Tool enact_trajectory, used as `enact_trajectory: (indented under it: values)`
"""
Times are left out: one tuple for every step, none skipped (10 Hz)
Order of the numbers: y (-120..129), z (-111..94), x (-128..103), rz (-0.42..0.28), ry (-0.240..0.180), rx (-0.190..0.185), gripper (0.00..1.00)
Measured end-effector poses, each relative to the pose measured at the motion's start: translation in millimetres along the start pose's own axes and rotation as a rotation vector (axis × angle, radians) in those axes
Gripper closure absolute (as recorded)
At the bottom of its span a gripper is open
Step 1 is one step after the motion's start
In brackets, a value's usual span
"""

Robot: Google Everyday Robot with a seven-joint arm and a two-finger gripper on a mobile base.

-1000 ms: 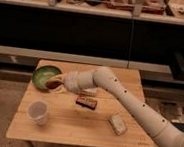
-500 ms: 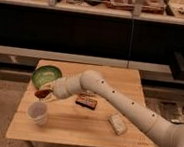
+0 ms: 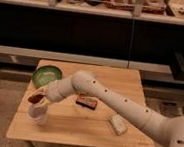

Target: Place the pepper in the ceramic cup

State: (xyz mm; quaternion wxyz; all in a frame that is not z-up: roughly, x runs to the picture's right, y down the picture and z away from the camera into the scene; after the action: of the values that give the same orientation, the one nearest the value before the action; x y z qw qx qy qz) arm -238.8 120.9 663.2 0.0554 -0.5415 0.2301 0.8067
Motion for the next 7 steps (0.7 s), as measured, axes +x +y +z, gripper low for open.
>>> enact_trajectory:
  values:
    - [1,0,15,-0.006,0.036,0.008,0.71]
    - [0,0,21,-0.006,0.055,0.014,0.71]
    - [-2,2,28,-0.007,0.076,0.025,0.71]
    - [-6,7,33,-0.005,0.095,0.041,0.71]
    - [-8,10,35,-0.003,0.104,0.050,0.71]
    - [-9,15,34,0.001,0.109,0.062,0.68]
    - [-10,20,32,0.005,0.110,0.072,0.58]
